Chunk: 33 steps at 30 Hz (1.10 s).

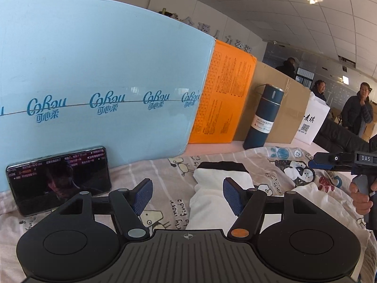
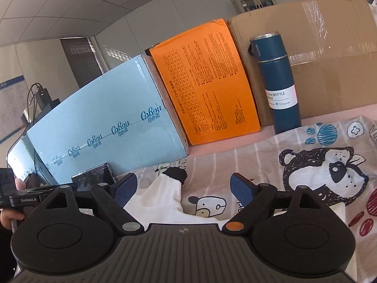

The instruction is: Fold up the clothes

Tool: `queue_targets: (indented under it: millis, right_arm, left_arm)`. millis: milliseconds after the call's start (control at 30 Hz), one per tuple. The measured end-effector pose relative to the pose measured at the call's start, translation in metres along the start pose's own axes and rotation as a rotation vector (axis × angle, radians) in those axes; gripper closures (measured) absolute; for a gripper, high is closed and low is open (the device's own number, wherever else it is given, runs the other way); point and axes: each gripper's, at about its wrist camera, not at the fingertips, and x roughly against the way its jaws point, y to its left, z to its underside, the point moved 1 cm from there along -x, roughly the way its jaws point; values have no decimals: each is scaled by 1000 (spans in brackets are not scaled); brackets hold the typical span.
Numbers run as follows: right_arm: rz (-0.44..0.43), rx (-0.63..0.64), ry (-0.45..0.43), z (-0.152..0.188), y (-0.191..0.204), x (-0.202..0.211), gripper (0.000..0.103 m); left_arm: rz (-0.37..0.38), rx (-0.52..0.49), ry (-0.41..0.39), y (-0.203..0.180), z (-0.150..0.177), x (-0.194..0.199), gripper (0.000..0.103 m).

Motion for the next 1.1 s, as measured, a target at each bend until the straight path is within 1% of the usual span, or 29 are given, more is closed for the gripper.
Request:
queue_targets:
  millis: [133, 233, 333, 400, 467, 567, 633, 667, 700, 733, 767, 800, 867, 900, 933, 1033, 1100]
  right_arm:
    - [-29, -121, 81, -7, -4, -61, 17]
    - [-46, -172, 134, -5, -5, -96, 17]
    - [-77, -189, 176, -2, -2, -127, 17]
    - [-90, -174, 203, 1, 1, -144, 17]
    - [-83, -155, 231, 5, 3, -158, 18]
    - [-68, -143, 249, 11, 1, -170, 23]
    - [-73, -145, 249, 14, -1, -171, 38]
    - [-77, -145, 248, 16, -1, -172, 51]
    - [-80, -142, 245, 17, -1, -172, 58]
    - [-83, -140, 242, 18, -1, -172, 62]
    - [-88, -138, 238, 19, 0, -172, 69]
    - [-94, -139, 233, 20, 0, -171, 74]
    - [-120, -148, 217, 18, 2, -168, 80]
    - [-137, -148, 207, 17, 4, -166, 84]
    - [-157, -147, 196, 16, 6, -164, 84]
    - [-220, -123, 165, 12, 16, -155, 87]
    - [-260, -94, 144, 8, 24, -147, 87]
  left_arm:
    - [50, -69, 54, -15, 7, -35, 37]
    - [-3, -187, 107, -24, 21, -52, 36]
    - [-61, -267, 150, -26, 36, -64, 35]
    - [-65, -268, 173, -21, 43, -70, 34]
    - [-66, -268, 185, -18, 48, -74, 34]
    - [-62, -256, 145, -18, 44, -62, 34]
    - [-50, -212, 97, -15, 36, -43, 32]
    - [-27, -184, 75, -15, 34, -32, 29]
    - [22, -150, 60, -16, 34, -22, 28]
    - [71, -115, 44, -18, 33, -11, 25]
    - [146, -85, 50, -20, 34, -4, 24]
    - [233, -54, 51, -22, 37, 2, 24]
    - [400, 24, 78, -26, 44, 6, 24]
    - [455, 63, 105, -28, 50, 5, 24]
    - [475, 86, 134, -31, 56, 0, 23]
    - [420, 85, 205, -33, 67, -16, 23]
    - [367, 106, 241, -29, 71, -27, 23]
